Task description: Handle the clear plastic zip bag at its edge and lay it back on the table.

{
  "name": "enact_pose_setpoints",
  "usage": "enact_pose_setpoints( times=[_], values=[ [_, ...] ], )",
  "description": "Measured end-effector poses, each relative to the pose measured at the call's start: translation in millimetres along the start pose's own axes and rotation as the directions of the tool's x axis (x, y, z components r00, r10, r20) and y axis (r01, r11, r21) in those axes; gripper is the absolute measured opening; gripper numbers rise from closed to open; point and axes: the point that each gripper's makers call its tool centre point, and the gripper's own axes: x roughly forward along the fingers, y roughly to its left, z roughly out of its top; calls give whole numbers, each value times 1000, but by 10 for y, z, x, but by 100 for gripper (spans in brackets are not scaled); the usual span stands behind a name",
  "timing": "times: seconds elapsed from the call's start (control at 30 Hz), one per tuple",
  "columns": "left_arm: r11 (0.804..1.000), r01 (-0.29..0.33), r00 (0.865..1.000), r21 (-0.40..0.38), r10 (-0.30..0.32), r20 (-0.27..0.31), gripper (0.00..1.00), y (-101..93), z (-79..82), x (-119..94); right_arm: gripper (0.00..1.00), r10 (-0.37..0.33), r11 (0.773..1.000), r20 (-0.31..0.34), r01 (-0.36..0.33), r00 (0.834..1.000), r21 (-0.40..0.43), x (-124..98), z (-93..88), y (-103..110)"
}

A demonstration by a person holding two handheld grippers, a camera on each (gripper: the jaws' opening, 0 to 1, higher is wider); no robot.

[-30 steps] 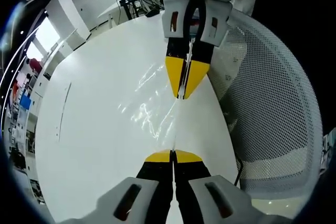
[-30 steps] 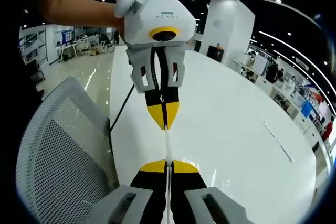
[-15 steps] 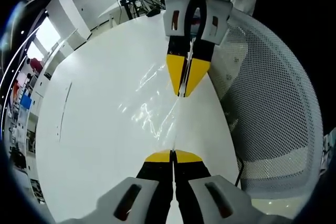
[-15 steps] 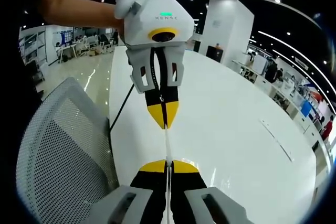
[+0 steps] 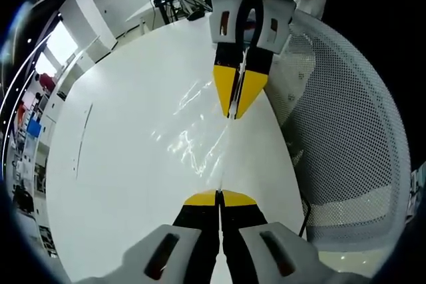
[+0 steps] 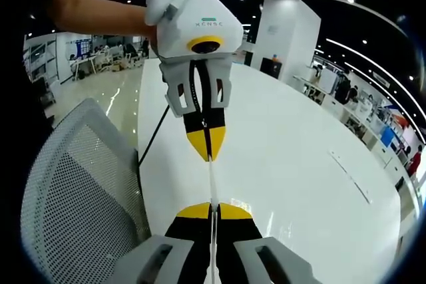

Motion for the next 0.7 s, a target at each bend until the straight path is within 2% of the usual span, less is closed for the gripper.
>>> enact_pose_setpoints(
  times=[0.7],
  values=[
    [1000, -1, 1000, -15, 1, 4, 0, 12, -19, -12, 0, 0, 1000, 1, 0, 1000, 3, -13, 0, 0]
  ],
)
